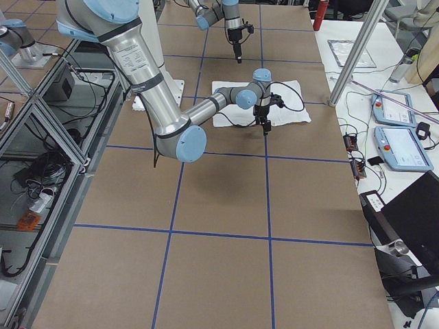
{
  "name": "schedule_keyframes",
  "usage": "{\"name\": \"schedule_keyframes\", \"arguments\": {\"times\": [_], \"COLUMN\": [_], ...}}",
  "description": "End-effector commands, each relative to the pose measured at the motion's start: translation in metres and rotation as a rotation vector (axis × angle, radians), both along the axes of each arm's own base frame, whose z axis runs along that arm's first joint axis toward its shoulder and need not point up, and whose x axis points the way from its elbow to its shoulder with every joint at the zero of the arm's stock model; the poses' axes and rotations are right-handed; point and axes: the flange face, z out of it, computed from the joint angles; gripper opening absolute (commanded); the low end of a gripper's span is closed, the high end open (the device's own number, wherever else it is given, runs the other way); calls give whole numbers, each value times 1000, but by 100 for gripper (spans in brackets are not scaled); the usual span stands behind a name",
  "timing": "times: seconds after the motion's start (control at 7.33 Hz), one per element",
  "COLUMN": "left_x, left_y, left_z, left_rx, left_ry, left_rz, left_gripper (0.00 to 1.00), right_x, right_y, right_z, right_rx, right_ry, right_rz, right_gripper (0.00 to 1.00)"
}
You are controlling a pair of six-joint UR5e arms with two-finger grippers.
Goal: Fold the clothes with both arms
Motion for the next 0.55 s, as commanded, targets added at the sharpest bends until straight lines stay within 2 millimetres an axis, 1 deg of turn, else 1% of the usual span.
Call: {"name": "schedule_keyframes", "arguments": {"times": [0.0,0.14,0.27,0.41], "left_x": [-2,-4,-6,3], "left_y": [2,5,13,26], "left_z": [-5,-8,-10,-11], "left_rx": [1,-4,-48,-116], "left_ry": [10,17,39,61], "left_rz": [1,16,42,34], "left_gripper": [100,100,100,100], "right_x": [20,29,39,52], "right_y": [-5,-3,10,29], "right_z": [-2,-16,-38,-55], "right_rx": [-6,-23,-30,-46], "right_ry": [-24,-68,-126,-170], "right_rz": [-2,-19,-35,-50], "right_gripper": [100,100,100,100]}}
